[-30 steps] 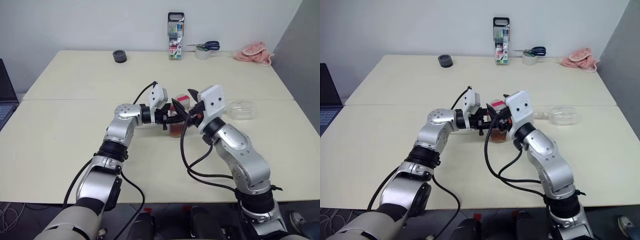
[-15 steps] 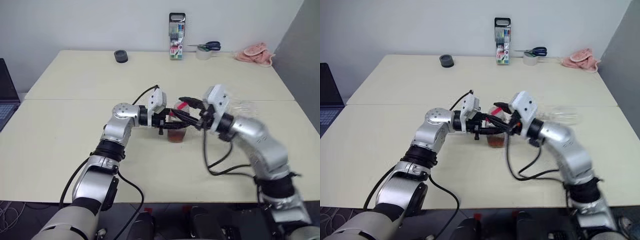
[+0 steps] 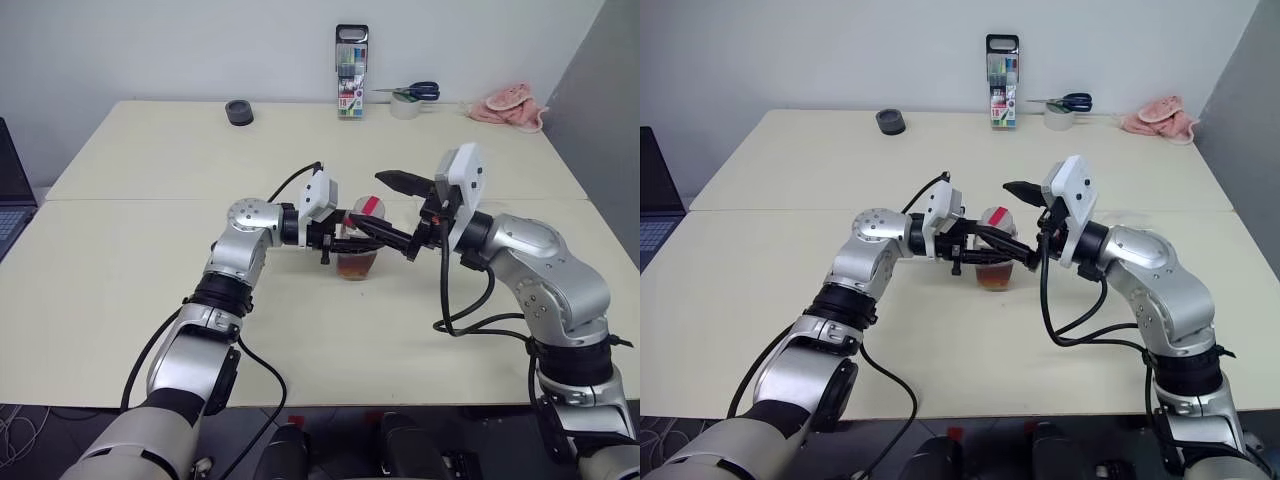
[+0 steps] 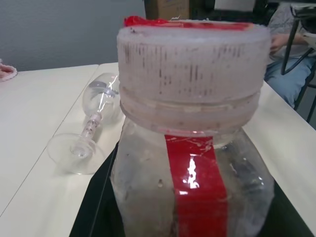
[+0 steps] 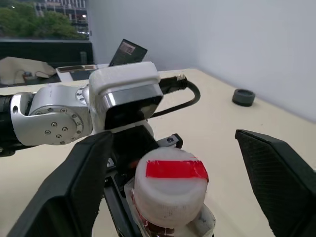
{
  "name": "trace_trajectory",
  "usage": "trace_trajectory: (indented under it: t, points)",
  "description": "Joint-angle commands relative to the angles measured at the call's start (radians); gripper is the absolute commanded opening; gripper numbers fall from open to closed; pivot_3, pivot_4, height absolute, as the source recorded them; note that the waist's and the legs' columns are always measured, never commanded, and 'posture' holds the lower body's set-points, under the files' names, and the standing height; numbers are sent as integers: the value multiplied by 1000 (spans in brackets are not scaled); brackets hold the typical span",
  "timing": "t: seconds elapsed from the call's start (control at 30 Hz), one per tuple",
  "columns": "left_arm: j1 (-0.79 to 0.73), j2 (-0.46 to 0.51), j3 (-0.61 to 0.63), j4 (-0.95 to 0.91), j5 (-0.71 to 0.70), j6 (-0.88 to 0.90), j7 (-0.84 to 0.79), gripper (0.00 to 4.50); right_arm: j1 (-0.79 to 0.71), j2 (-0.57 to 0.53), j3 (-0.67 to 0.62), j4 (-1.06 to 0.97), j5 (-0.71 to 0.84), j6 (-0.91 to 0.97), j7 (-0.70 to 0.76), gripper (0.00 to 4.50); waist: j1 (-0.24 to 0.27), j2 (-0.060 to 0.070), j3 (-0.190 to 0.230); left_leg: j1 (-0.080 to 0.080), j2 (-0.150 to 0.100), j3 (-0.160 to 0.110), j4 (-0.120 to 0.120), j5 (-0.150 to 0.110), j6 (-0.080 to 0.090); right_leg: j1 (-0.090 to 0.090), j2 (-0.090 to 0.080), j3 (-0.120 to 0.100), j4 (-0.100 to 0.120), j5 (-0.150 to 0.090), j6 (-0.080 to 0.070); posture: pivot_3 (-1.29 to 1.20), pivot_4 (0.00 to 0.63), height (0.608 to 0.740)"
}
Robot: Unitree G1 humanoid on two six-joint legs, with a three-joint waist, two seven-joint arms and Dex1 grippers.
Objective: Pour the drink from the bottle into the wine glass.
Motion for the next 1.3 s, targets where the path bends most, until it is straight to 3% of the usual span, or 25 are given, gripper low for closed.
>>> trace_trajectory:
  t: [0.03, 0.3, 1.3]
  points:
    - [-11, -9, 21, -27, -15, -14, 8, 1690, -3, 5, 28, -29, -69, -59, -43, 4214, 0, 0, 0, 0, 0, 0, 0, 0, 0, 0, 0, 0, 0, 0, 0, 0, 150, 740]
    - [-9, -13, 21, -28, -16, -15, 4, 1690, 4, 9, 28, 7, -118, -85, -64, 4214, 0, 0, 0, 0, 0, 0, 0, 0, 0, 0, 0, 0, 0, 0, 0, 0, 150, 740]
    - [3, -5, 18, -27, -10, -22, 6, 1690, 83, -57, -62, -65, -42, -3, -86, 4214, 0, 0, 0, 0, 0, 0, 0, 0, 0, 0, 0, 0, 0, 0, 0, 0, 150, 740]
